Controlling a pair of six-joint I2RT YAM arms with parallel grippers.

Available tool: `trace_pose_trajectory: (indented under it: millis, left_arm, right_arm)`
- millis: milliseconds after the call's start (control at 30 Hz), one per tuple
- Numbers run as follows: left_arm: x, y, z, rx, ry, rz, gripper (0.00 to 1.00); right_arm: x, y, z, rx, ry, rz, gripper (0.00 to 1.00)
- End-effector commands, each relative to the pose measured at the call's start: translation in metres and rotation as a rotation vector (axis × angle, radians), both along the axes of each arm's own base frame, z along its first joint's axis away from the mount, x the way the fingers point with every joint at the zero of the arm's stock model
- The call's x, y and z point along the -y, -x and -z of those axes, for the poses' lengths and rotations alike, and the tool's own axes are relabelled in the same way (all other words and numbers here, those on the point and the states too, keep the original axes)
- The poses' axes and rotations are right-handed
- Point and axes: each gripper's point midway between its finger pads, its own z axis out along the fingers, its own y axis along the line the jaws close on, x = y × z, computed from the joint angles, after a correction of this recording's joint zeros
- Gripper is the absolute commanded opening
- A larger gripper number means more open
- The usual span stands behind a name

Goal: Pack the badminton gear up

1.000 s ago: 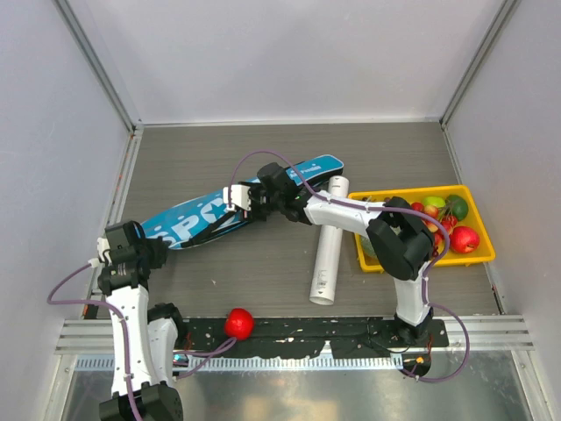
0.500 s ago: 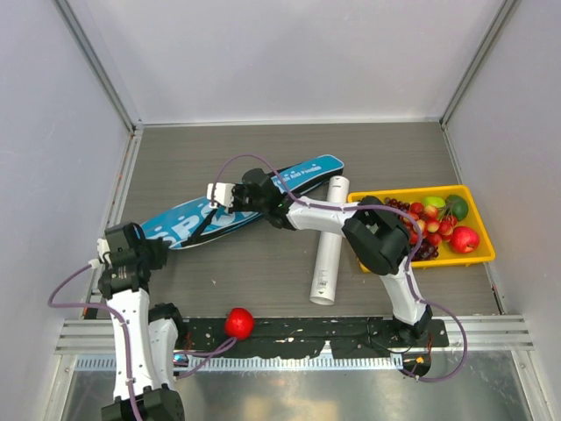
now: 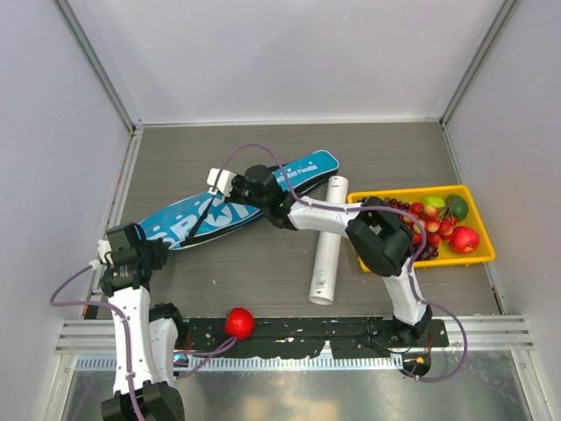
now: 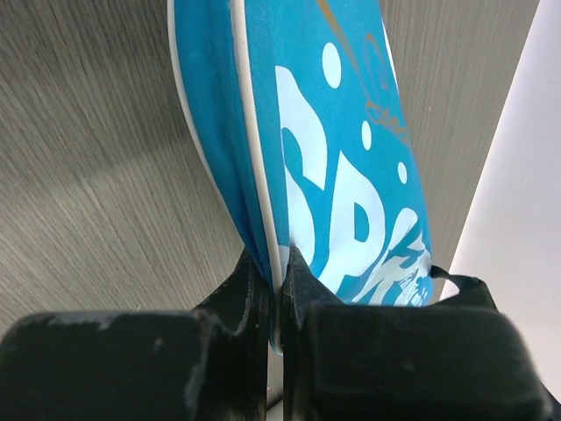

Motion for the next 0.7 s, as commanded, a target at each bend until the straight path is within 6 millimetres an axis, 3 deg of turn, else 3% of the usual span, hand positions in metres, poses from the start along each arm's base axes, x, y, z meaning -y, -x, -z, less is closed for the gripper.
trace_pose_trajectory:
  millis: [0, 100, 200, 267, 333, 433, 567, 667]
  left_arm:
    - [0.001, -0.007, -0.004, 0.034, -0.031, 0.048, 0.00]
    - [-0.004, -0.008, -0.003, 0.030, -0.049, 0.034, 0.00]
    - [-0.007, -0.011, -0.005, 0.045, -0.060, 0.024, 0.00]
    - [-0.010, -0.015, -0.008, 0.064, -0.066, 0.010, 0.00]
    - [-0.012, -0.020, -0.014, 0.098, -0.071, -0.004, 0.00]
    - [-0.013, -0.031, -0.024, 0.176, -0.084, 0.001, 0.00]
    - [-0.013, -0.037, -0.031, 0.255, -0.107, 0.013, 0.00]
    - [-0.013, -0.038, -0.029, 0.261, -0.111, 0.023, 0.00]
  right_arm:
    - [-0.011, 0.029, -0.134, 0.132, -0.366, -0.088, 0.05]
    - [-0.005, 0.040, -0.144, 0.137, -0.373, -0.121, 0.06]
    - [-0.003, 0.064, -0.143, 0.166, -0.317, -0.234, 0.05]
    - [-0.002, 0.086, -0.132, 0.190, -0.244, -0.352, 0.05]
    - [0.005, 0.114, -0.105, 0.187, -0.118, -0.497, 0.05]
    - [0.012, 0.134, -0.073, 0.142, -0.016, -0.594, 0.05]
    - [0.017, 0.137, -0.073, 0.142, -0.026, -0.581, 0.05]
    - [0.016, 0.127, -0.097, 0.161, -0.124, -0.507, 0.05]
